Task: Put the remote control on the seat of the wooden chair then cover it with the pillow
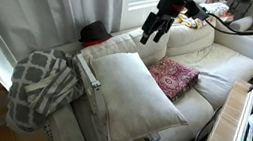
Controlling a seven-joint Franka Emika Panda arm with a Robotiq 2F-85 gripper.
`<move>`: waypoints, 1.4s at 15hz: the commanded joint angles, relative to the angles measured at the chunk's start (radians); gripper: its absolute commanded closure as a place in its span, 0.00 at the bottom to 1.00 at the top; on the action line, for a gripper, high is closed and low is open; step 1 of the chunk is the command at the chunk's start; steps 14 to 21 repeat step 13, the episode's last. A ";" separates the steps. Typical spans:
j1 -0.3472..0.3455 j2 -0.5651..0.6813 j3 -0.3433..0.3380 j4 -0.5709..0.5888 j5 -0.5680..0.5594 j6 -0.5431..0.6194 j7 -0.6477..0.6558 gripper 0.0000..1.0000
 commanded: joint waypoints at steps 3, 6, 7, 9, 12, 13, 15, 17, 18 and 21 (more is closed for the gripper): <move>0.039 -0.248 -0.047 -0.131 -0.011 -0.119 0.039 0.00; 0.040 -0.319 -0.046 -0.158 -0.049 -0.153 0.055 0.00; 0.047 -0.252 -0.057 -0.112 -0.032 -0.130 0.031 0.00; 0.051 -0.292 -0.057 -0.131 -0.042 -0.136 0.043 0.00; 0.053 -0.302 -0.057 -0.139 -0.046 -0.136 0.046 0.00; 0.053 -0.301 -0.058 -0.140 -0.046 -0.136 0.046 0.00; 0.053 -0.301 -0.058 -0.140 -0.046 -0.136 0.046 0.00; 0.053 -0.301 -0.058 -0.140 -0.046 -0.136 0.046 0.00; 0.053 -0.301 -0.058 -0.140 -0.046 -0.136 0.046 0.00; 0.053 -0.301 -0.058 -0.140 -0.046 -0.136 0.046 0.00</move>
